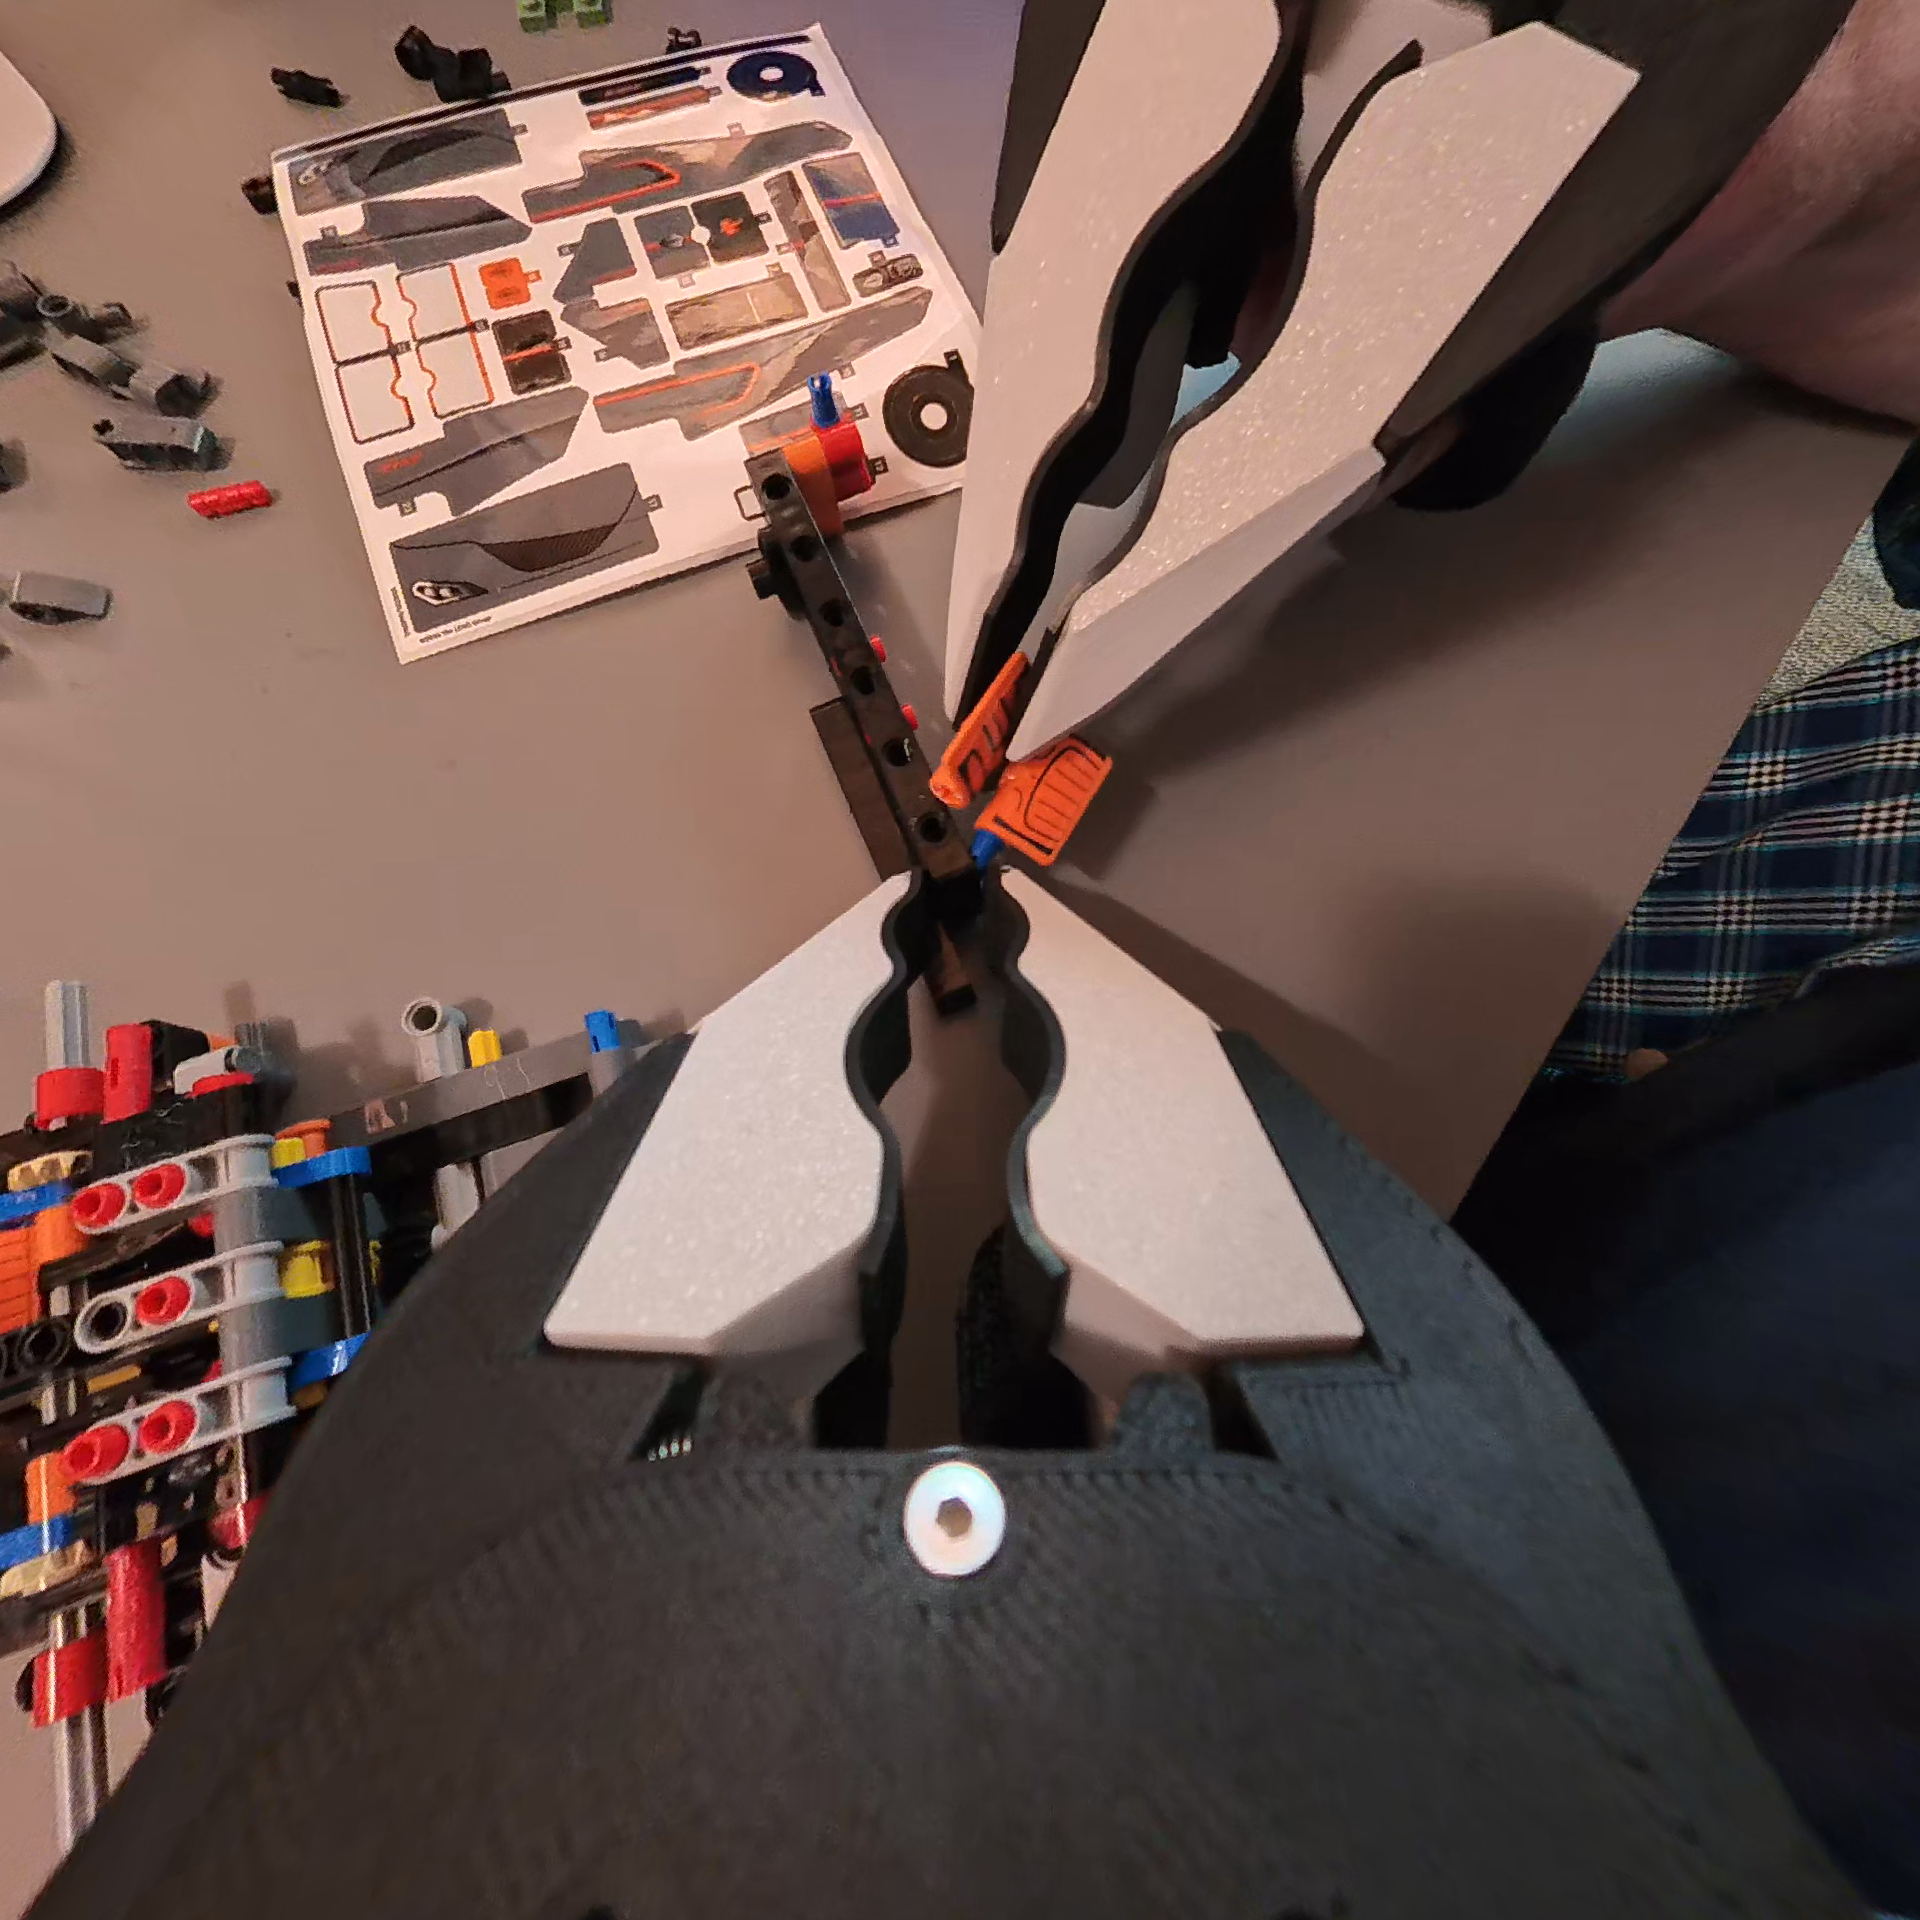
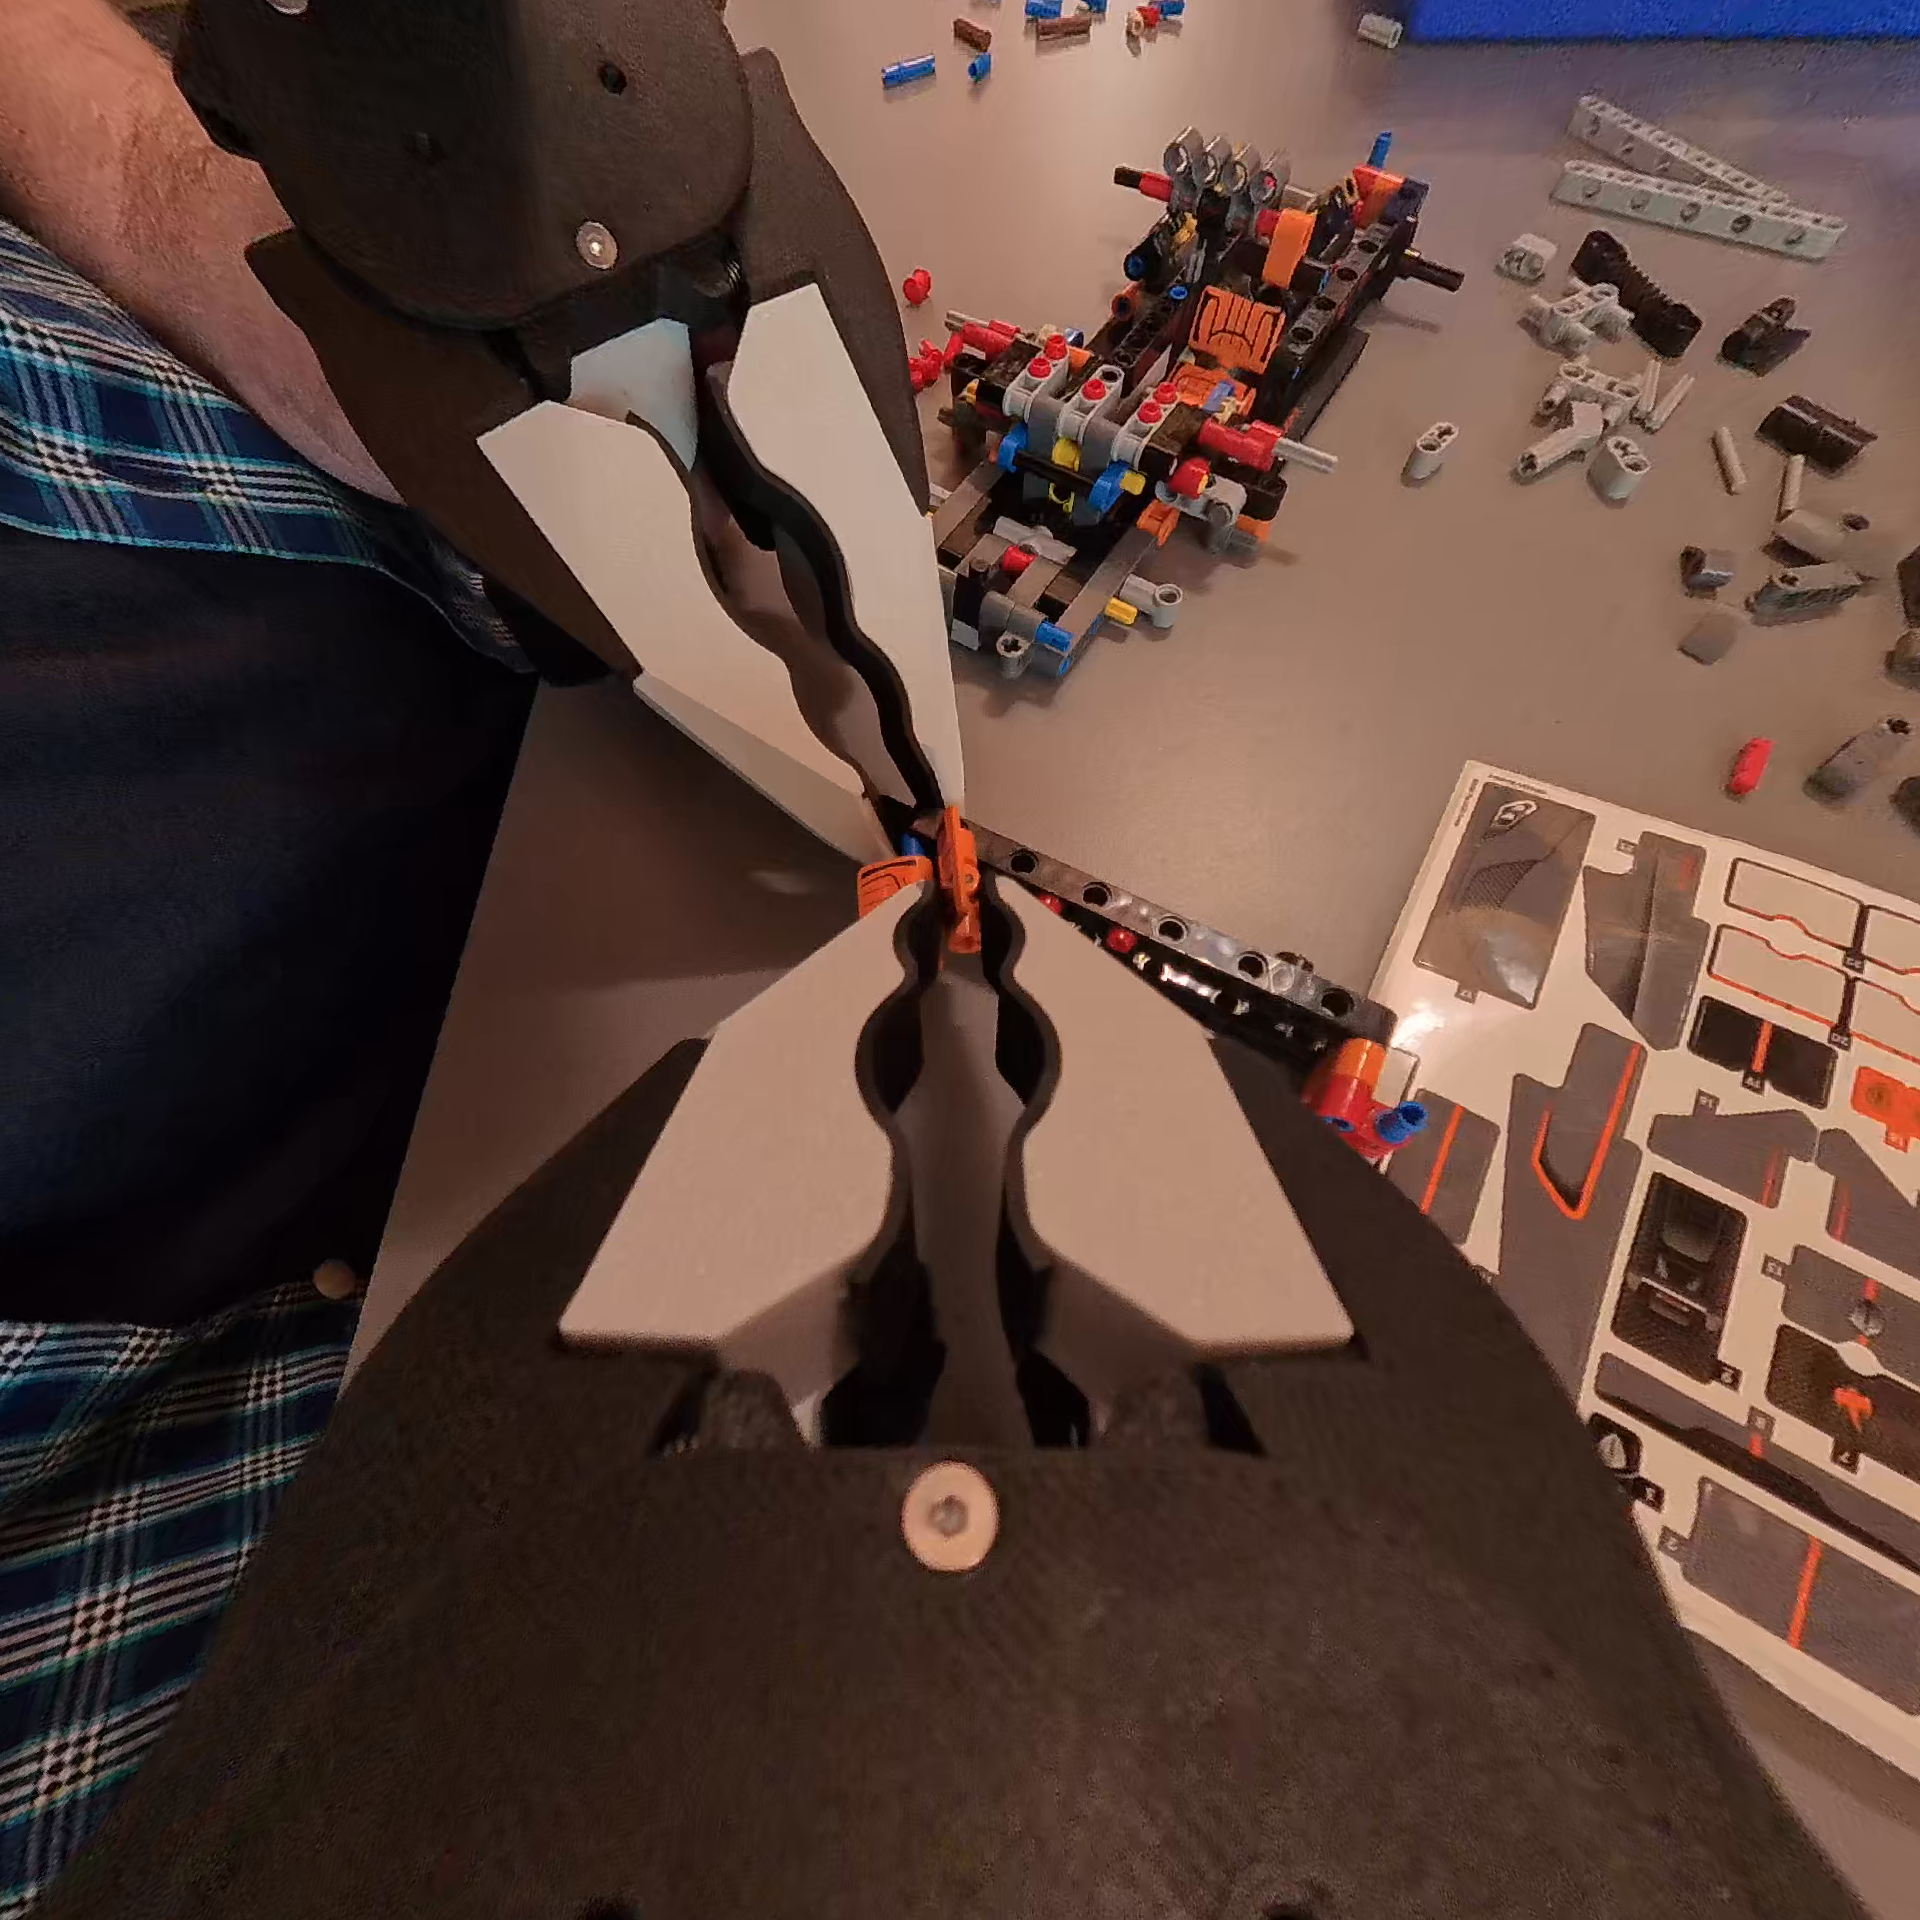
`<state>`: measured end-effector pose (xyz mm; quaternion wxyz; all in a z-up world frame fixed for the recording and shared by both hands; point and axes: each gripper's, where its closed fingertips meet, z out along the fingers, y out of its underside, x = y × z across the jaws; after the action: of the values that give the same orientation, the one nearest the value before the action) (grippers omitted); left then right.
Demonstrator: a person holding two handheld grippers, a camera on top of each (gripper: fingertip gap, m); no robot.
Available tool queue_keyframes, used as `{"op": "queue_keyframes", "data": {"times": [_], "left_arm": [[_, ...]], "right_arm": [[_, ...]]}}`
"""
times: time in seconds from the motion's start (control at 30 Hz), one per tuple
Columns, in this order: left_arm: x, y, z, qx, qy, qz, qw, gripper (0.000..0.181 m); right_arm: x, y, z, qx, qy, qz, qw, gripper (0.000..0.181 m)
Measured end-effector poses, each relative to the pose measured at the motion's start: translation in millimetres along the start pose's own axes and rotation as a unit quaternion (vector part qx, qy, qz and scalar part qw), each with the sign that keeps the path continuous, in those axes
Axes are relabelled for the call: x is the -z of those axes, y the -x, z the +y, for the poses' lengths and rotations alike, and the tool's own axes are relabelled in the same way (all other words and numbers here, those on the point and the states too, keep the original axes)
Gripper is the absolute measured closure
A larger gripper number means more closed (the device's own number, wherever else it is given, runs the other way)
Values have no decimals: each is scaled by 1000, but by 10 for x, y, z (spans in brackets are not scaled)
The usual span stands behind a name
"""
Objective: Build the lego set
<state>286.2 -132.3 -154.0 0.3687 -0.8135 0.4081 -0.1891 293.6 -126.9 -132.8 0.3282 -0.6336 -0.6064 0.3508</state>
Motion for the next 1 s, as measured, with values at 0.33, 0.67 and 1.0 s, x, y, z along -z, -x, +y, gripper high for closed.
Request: {"op": "queue_keyframes", "data": {"times": [0.33, 0.67, 1.0], "left_arm": [[-9, 4, -7, 1, 1, 1, 1000, 171], [-6, 7, -2, 1, 1, 2, 1000, 171], [-7, 33, -8, 19, -1, 7, 1000, 171]], "right_arm": [[11, 2, -12, -2, 0, 34, 999, 177], [5, 5, 0, -8, -5, 57, 998, 177], [11, 5, 0, -2, -4, 137, 991, 177]]}}
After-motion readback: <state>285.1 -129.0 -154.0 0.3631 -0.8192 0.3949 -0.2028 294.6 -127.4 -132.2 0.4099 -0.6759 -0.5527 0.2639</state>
